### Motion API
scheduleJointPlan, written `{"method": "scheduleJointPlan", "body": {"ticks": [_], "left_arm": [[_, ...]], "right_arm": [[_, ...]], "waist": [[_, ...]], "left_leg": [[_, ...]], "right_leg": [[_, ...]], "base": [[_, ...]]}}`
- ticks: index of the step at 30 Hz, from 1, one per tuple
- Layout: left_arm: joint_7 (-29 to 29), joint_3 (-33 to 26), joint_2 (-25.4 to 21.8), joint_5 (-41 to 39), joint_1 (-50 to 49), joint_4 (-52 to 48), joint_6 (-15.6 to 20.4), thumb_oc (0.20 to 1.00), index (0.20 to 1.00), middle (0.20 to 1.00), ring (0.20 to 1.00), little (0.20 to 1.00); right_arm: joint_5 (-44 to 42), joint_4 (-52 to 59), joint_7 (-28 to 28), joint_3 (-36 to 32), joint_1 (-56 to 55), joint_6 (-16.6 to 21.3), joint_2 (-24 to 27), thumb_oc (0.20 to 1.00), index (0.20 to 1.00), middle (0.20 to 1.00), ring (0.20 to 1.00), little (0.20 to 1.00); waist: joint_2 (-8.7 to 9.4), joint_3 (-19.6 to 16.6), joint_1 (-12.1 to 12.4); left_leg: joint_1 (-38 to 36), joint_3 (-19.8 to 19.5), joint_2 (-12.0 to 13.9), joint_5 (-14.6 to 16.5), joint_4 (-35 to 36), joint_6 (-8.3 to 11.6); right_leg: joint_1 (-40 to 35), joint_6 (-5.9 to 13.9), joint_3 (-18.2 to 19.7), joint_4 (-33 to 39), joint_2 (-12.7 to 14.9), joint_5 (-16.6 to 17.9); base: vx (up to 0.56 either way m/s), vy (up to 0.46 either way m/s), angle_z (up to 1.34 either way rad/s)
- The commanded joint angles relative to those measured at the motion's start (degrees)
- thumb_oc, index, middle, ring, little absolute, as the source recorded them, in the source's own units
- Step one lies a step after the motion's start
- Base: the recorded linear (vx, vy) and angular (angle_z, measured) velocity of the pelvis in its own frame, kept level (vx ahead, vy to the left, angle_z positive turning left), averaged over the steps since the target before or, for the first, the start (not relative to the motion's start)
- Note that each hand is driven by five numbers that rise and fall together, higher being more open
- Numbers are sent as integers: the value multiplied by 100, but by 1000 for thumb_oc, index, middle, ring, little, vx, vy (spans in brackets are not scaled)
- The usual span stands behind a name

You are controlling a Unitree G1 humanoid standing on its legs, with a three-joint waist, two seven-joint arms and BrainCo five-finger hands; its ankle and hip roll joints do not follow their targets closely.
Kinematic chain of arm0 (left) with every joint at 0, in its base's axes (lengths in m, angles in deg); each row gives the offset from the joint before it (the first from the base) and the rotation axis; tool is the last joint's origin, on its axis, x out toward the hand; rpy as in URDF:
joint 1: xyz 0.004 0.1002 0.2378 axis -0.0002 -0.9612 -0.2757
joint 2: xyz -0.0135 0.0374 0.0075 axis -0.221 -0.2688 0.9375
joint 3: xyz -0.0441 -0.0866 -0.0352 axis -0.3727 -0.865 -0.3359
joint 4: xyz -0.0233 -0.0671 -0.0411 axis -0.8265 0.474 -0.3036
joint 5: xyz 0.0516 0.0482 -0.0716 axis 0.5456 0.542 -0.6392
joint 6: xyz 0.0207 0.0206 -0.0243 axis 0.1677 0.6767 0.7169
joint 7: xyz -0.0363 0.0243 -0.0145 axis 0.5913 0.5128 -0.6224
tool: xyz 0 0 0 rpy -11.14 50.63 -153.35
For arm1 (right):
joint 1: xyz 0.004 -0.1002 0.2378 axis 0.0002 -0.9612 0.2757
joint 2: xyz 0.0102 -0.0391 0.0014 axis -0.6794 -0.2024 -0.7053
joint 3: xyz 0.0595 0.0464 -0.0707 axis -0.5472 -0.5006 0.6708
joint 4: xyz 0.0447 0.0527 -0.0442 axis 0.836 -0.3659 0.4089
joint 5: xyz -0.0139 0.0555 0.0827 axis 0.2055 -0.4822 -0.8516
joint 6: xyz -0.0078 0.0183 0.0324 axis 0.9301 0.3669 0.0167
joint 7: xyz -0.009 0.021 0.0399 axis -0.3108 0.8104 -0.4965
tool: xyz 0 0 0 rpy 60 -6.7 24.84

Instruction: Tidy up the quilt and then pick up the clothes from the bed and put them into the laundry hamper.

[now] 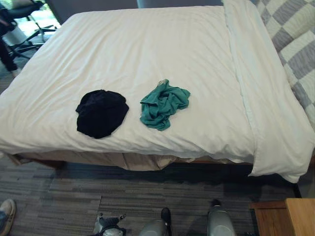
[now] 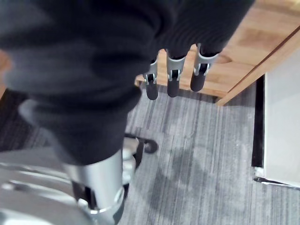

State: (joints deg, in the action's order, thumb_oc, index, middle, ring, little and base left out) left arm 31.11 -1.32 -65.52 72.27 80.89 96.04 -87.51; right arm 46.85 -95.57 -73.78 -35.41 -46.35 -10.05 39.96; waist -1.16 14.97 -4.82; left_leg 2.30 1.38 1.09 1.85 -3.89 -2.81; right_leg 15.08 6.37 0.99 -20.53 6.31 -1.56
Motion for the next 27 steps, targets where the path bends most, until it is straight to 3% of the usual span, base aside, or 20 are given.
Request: {"method": "scheduleJointPlan", "body": {"ticks": [1, 3, 5, 6, 8, 10, 12, 14, 17, 20, 27], "left_arm": [[-220, -12, -245, -181, 160, -48, 60, 1000, 1000, 1000, 1000, 1000], [-677, 255, -36, -591, 355, -40, 315, 1000, 1000, 1000, 1000, 1000], [-481, 301, 59, -698, 350, -40, 400, 1000, 1000, 1000, 1000, 1000], [-273, 328, 351, 576, 150, -68, 521, 1000, 1000, 1000, 1000, 1000], [-397, 462, 347, 393, 23, -132, 582, 1000, 1000, 1000, 1000, 1000], [-412, 430, 263, -148, -149, -210, 606, 1000, 1000, 1000, 1000, 1000], [-441, 407, 226, -250, -155, -196, 627, 1000, 1000, 1000, 1000, 1000], [-405, 256, 167, -451, -177, -166, 688, 1000, 1000, 1000, 1000, 1000], [-286, 47, 161, -270, -235, -53, 822, 1000, 1000, 1000, 1000, 1000], [-259, -1, 145, -130, -221, 0, 942, 1000, 1000, 1000, 1000, 1000], [-268, 1, 145, -87, -210, 4, 959, 1000, 1000, 1000, 1000, 1000]], "right_arm": [[-113, -21, -189, 158, 143, -104, 245, 1000, 1000, 1000, 1000, 1000], [-266, -123, -361, 226, 41, -133, 214, 1000, 1000, 1000, 1000, 1000], [-201, -258, -268, 146, -6, -174, 176, 1000, 1000, 1000, 1000, 1000], [-717, -451, 17, -132, -110, -215, 152, 1000, 1000, 1000, 1000, 1000], [-926, -426, 6, -289, -114, -88, 207, 1000, 1000, 1000, 1000, 1000], [-684, -223, -6, -549, -70, 239, 272, 1000, 1000, 1000, 1000, 1000], [-561, -178, 23, -516, -36, 345, 273, 1000, 1000, 1000, 1000, 1000], [-525, -132, 62, -372, 83, 484, 268, 1000, 1000, 1000, 1000, 1000], [-810, -215, 191, -314, 163, 392, 256, 1000, 1000, 1000, 1000, 1000], [-856, -290, 160, -422, 132, 363, 279, 1000, 1000, 1000, 1000, 1000], [-817, -300, 157, -442, 122, 364, 283, 1000, 1000, 1000, 1000, 1000]], "waist": [[206, 252, -284], [246, 258, -500], [231, 257, -588], [148, 281, -680], [107, 270, -747], [35, 70, -748], [18, -3, -701], [16, -118, -528], [45, -164, -350], [67, -169, -291], [70, -158, -287]], "left_leg": [[-417, -68, -22, 121, 534, 287], [-9, -192, -307, 246, 190, 116], [57, -10, -366, 356, -98, 132], [238, 485, -355, 653, -938, 210], [259, 556, -227, 684, -1116, 231], [19, 482, 158, 380, -623, 409], [-37, 302, 287, 220, -309, 466], [-167, -174, 683, -179, 408, 664], [-82, -537, 1108, -515, 632, 843], [26, -624, 1387, -648, 689, 915], [33, -628, 1423, -656, 693, 925]], "right_leg": [[710, 379, -141, 362, -499, 816], [604, 160, 303, 669, -828, 605], [366, 80, 321, 909, -738, 536], [14, 7, 193, 1041, -425, 493], [-93, -40, 277, 1078, -387, 474], [-298, -7, 402, 1232, -326, 432], [-336, 18, 513, 1291, -340, 419], [-463, 76, 765, 1469, -329, 379], [-644, 94, 996, 1507, -301, 282], [-779, 145, 1108, 1486, -189, 214], [-806, 158, 1120, 1474, -161, 198]], "base": [[-14, -80, -42], [-37, -104, 25], [126, 134, 151], [274, 290, 118], [243, 298, 83], [218, 349, 33], [143, 241, -11], [224, 434, -43], [178, 384, -53], [165, 446, -41], [11, 40, -15]]}}
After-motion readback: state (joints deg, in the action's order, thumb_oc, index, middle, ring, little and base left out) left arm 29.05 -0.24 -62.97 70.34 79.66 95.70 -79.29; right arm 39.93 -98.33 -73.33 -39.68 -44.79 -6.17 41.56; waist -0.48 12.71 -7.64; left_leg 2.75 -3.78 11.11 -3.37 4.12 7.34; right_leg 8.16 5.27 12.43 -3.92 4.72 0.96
